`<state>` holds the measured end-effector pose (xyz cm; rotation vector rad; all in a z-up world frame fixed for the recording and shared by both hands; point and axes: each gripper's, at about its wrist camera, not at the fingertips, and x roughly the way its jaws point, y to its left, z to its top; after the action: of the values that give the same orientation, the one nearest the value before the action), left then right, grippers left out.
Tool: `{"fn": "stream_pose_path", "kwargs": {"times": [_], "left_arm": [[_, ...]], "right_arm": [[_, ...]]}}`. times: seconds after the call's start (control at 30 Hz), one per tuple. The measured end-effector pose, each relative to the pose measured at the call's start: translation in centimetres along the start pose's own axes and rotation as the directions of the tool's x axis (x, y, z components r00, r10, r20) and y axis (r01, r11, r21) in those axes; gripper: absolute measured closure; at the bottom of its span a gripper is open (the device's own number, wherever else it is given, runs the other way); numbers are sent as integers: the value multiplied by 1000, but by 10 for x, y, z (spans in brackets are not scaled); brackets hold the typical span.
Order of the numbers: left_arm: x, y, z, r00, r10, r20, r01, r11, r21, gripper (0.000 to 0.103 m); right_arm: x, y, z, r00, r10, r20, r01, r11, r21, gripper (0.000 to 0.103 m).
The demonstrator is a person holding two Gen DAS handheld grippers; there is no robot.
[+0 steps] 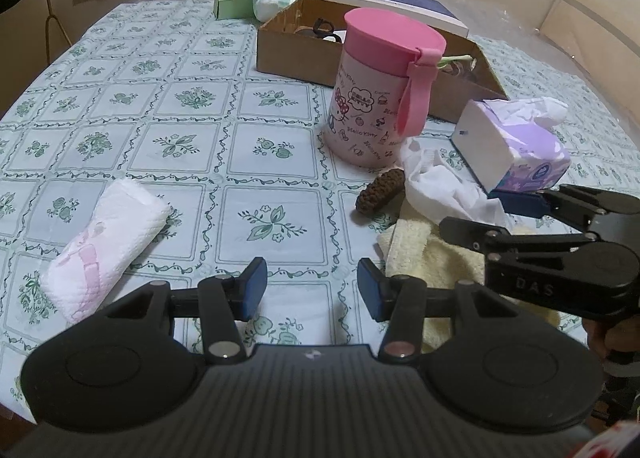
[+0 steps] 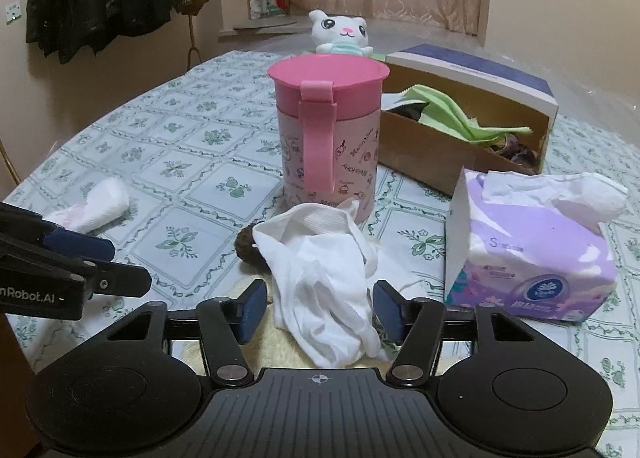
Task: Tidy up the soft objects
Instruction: 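Close the right tool on the white cloth beside the tissue pack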
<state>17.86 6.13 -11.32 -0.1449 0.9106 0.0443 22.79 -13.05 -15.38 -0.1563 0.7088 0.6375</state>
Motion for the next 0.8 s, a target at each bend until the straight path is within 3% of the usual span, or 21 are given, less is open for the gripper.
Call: {"fn": "stream_pose_path", "kwargs": {"times": [0.07, 0.13, 0.2, 0.5, 0.8], "left_arm": [[3, -1, 1, 1000, -1, 1, 1, 1000, 5, 56], [5, -2, 2, 1000, -4, 6, 4, 1000, 13, 56], [7, -4, 3, 1000, -7, 10, 7, 1000, 21, 56], [20, -18, 8, 998, -46, 45, 42, 995, 92, 58], [50, -33, 21, 995, -57, 84, 37, 974, 224, 59]], "right_arm": [[3, -2, -1, 1000, 6, -2, -6, 1000, 1, 59], [3, -6, -2, 1000, 21, 6, -21, 999, 25, 81], [-1, -14, -3, 999, 34, 20, -36, 997, 74, 89], [-30, -67, -4, 996, -16, 87, -9, 960, 281, 92], [-33, -91, -11, 996, -60, 67, 34, 937, 346, 92]]}}
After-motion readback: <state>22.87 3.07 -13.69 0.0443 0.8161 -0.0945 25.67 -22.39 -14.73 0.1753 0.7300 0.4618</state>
